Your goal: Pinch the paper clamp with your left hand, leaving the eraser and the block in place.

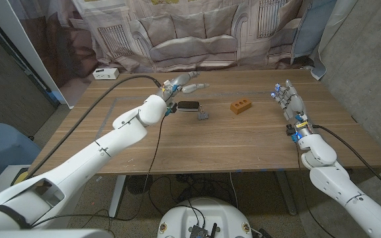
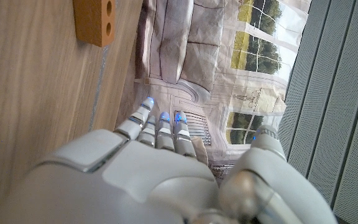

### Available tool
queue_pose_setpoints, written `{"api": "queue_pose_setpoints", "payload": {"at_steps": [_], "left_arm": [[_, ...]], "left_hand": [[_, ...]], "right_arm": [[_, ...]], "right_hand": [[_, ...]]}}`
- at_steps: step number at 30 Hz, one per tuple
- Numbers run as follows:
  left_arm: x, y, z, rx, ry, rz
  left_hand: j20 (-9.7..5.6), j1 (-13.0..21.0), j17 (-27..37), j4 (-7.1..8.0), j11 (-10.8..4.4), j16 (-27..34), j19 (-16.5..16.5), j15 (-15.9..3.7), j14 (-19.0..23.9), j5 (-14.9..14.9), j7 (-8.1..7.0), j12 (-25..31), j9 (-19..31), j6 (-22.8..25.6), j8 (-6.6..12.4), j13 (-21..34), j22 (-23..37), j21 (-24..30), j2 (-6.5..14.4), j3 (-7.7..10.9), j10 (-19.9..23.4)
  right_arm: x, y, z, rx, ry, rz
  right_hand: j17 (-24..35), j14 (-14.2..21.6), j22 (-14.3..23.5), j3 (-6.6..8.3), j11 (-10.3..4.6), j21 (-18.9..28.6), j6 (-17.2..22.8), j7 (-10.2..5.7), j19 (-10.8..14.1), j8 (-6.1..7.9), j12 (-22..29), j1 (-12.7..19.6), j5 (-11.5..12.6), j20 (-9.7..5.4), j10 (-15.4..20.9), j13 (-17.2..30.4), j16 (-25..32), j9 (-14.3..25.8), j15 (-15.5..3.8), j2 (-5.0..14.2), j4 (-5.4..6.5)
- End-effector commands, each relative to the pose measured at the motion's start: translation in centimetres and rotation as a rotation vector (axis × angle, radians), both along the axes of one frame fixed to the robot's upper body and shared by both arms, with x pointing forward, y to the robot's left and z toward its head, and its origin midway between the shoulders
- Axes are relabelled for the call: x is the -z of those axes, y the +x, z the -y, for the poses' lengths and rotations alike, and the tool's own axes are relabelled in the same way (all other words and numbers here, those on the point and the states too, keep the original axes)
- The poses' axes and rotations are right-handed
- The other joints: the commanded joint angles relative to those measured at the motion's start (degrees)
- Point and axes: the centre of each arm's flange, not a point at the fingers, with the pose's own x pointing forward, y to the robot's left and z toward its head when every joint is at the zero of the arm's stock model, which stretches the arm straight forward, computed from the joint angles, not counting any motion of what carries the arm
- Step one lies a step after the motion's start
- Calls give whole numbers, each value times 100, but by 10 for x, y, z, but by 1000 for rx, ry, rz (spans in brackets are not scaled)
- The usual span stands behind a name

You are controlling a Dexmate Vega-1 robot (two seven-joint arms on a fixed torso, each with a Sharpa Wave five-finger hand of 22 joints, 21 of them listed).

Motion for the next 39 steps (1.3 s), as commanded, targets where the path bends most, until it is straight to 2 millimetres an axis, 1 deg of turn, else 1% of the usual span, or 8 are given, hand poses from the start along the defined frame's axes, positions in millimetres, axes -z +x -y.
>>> {"api": "queue_pose_setpoints", "payload": {"at_steps": [1,7,14,20,27,30,31,39], "left_arm": [[4,-13,-42,127,-135,13],[12,-10,-57,167,-219,-2],[15,-8,-64,218,-305,-7],[24,2,-73,295,-414,-29],[38,17,-86,425,-575,-61],[43,19,-89,432,-613,-72],[45,20,-90,429,-621,-77],[64,32,-100,423,-691,-141]], "left_hand": [[24,-97,7,17,10,17,62,7,78,17,148,50,-6,93,42,2,10,24,6,-16,78],[37,-131,9,31,22,18,84,21,106,18,146,54,-6,127,37,-1,11,21,22,-19,104],[69,-182,13,52,20,16,118,13,126,17,144,57,-8,164,31,-5,12,21,29,-31,133],[70,-267,18,88,33,14,140,13,145,12,138,63,-9,240,37,-8,13,14,17,-63,172],[96,-412,23,142,25,23,192,27,203,7,132,74,-12,327,35,-13,15,12,-37,-133,238],[92,-463,25,161,49,25,206,17,226,8,131,79,-13,355,31,-15,15,9,-51,-156,268],[95,-480,25,167,24,24,208,15,230,9,128,81,-13,358,27,-15,15,6,-55,-163,278],[123,-590,26,208,7,-15,146,18,168,17,117,27,-14,308,-27,-19,16,-41,-75,-207,185]], "right_arm": [[-2,0,-19,1,17,24],[-4,8,-23,0,7,17],[-12,18,-26,-32,1,27],[-16,22,-24,-22,-6,35],[-12,25,-21,-17,2,13],[-10,28,-20,-20,4,2],[-10,29,-20,-21,3,1],[-4,34,-24,-26,-8,-10]], "right_hand": [[30,49,10,-38,-27,61,40,14,69,11,4,-43,6,-7,52,13,40,17,12,-6,-3],[30,75,9,-48,-23,62,41,15,90,8,2,-53,9,-11,58,12,45,17,2,-18,-1],[31,75,8,-58,-17,56,41,25,94,6,-2,-68,12,-12,56,11,42,17,6,-27,4],[32,76,8,-65,-16,51,33,36,99,1,-6,-83,14,-7,53,11,40,17,21,-29,11],[34,76,8,-64,-10,45,31,36,98,-2,-10,-89,18,5,52,11,37,17,20,-14,17],[34,76,8,-65,-14,42,32,35,97,-2,-11,-91,19,8,50,10,36,17,27,-13,18],[34,74,8,-66,-11,38,33,35,91,-2,-11,-92,19,15,53,10,35,17,29,-13,19],[34,52,8,-71,-4,17,28,35,54,-6,-23,-100,21,14,33,10,22,16,30,-11,23]]}}
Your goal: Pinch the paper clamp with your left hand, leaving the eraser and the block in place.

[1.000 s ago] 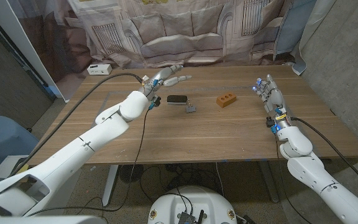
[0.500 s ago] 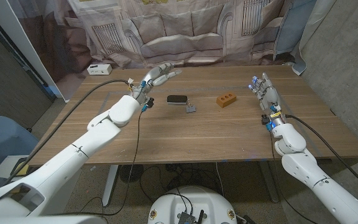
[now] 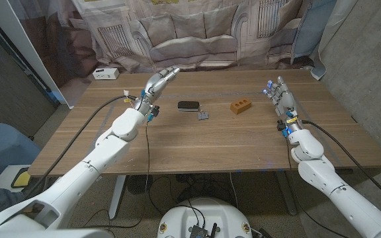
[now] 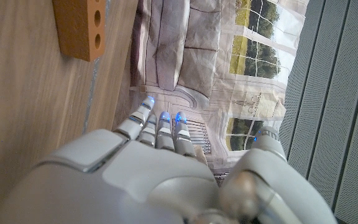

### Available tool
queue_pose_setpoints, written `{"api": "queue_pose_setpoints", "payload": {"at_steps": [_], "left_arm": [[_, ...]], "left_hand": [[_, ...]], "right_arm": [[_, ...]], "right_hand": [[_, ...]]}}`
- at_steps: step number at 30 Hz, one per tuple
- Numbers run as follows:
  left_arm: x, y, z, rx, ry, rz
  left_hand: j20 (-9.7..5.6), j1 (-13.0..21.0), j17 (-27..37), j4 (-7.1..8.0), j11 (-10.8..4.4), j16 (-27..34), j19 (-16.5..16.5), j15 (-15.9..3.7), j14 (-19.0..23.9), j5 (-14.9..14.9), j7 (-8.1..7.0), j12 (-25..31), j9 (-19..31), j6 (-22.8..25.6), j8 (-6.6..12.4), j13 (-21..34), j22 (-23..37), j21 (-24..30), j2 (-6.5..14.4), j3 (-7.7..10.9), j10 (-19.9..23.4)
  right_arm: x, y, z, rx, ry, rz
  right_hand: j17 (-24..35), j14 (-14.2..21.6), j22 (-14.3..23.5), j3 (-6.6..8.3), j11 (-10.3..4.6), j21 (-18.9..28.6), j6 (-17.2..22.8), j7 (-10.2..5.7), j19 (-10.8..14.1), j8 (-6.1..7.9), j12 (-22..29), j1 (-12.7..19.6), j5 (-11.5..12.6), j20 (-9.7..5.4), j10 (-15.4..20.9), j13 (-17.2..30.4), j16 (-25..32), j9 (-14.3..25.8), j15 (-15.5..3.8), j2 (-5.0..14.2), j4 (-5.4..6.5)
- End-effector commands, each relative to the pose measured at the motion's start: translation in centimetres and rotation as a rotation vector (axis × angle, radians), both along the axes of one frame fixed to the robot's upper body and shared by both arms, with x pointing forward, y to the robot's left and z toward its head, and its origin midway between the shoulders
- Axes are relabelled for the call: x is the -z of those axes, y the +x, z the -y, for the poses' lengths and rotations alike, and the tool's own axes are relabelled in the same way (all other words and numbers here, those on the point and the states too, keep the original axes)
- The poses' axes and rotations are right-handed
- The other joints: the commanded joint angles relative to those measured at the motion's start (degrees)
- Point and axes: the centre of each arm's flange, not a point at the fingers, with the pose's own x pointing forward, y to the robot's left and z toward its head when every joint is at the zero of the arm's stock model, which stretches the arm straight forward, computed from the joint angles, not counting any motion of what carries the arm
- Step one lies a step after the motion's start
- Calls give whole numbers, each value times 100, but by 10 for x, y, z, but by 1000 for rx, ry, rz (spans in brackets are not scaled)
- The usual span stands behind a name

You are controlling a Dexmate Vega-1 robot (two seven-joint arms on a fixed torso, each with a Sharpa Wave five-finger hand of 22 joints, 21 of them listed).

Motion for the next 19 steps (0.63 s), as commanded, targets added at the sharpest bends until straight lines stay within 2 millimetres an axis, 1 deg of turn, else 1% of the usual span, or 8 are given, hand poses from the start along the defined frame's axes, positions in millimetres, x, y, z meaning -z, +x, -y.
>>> {"api": "queue_pose_setpoints", "payload": {"at_steps": [1,4,7,19], "left_arm": [[28,18,-17,52,-137,-89],[38,24,-18,70,-155,-113],[43,25,-19,79,-168,-116],[43,22,-33,95,-153,-88]], "left_hand": [[11,-96,10,28,-19,-29,-34,3,-38,20,72,-35,13,11,-39,6,15,-53,-10,-27,-73],[11,-125,10,38,-7,-39,-67,10,-61,23,81,-44,13,-9,-54,5,16,-71,-13,-39,-88],[12,-147,10,47,0,-43,-82,15,-72,25,80,-50,12,-11,-59,4,16,-80,-15,-46,-95],[20,-204,9,67,-12,-38,-87,13,-59,32,64,-49,12,15,-62,3,16,-92,-11,-63,-73]], "right_arm": [[8,8,-4,-4,-9,-28],[11,8,-6,-7,-9,-42],[11,4,-10,-3,-15,-41],[16,-13,-21,38,17,-39]], "right_hand": [[5,6,8,-6,17,-24,29,36,0,-7,-22,-49,21,20,15,9,1,16,18,-6,6],[4,-8,9,-8,25,-29,26,36,-7,-9,-25,-50,22,21,10,9,-7,16,20,-6,6],[4,-15,9,-9,34,-36,21,38,-21,-11,-26,-52,23,28,10,9,-11,16,24,-6,7],[2,-9,9,-9,49,-44,23,50,-32,-11,-27,-51,25,45,13,9,-13,16,36,3,6]]}}
